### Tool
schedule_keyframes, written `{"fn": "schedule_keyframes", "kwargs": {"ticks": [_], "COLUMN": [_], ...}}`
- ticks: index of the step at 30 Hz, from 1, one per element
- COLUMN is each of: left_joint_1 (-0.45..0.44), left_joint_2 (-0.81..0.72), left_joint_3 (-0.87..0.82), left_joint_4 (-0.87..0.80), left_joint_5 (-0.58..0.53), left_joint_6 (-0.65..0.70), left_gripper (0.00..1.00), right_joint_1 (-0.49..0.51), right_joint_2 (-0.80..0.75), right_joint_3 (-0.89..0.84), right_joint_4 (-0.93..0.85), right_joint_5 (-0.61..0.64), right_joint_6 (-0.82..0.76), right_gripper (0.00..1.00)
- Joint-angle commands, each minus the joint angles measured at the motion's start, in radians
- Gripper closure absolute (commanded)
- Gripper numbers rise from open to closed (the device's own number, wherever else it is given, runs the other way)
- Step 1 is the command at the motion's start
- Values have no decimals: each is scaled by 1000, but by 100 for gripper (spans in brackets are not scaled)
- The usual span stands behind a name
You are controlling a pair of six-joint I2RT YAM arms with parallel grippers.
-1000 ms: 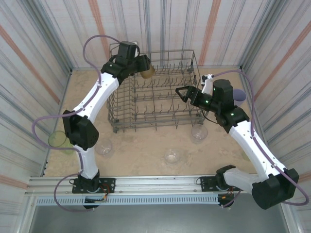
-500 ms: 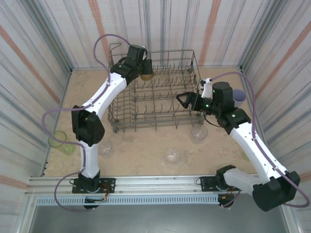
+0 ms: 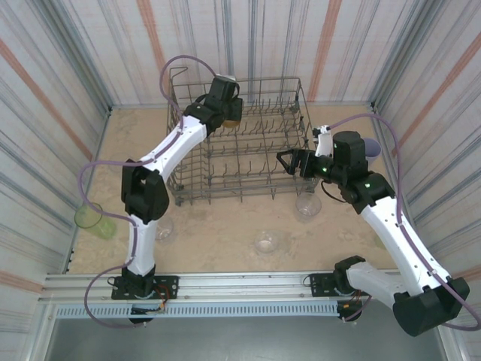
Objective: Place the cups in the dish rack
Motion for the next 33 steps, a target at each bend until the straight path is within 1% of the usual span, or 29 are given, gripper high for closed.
{"fn": "schedule_keyframes", "kwargs": {"ticks": [1,6,12,20,25,33], "left_joint_1": [3,4,7,19,44,49], "left_joint_2": [30,58,93,125,125,146], "left_joint_3": [8,15,25,24,-6,-28], "left_joint_4": [39,56,63,76,93,120], "left_joint_5": [-50,-54,-90,-100,-72,-41], "left_joint_6": [40,55,71,47,3,8], "left_gripper": [100,100,100,100,100,100], "right_joint_1": [-6,-12,-18,-22,-24,-29], "right_joint_2": [-11,-12,-12,-12,-12,-8], "right_joint_3": [0,-4,-8,-13,-14,-26], "right_joint_4": [-29,-33,-34,-33,-30,-22], "right_joint_5": [17,23,33,48,51,63], "right_joint_6": [-40,-43,-43,-43,-43,-39], "right_gripper": [1,1,1,1,1,1]}}
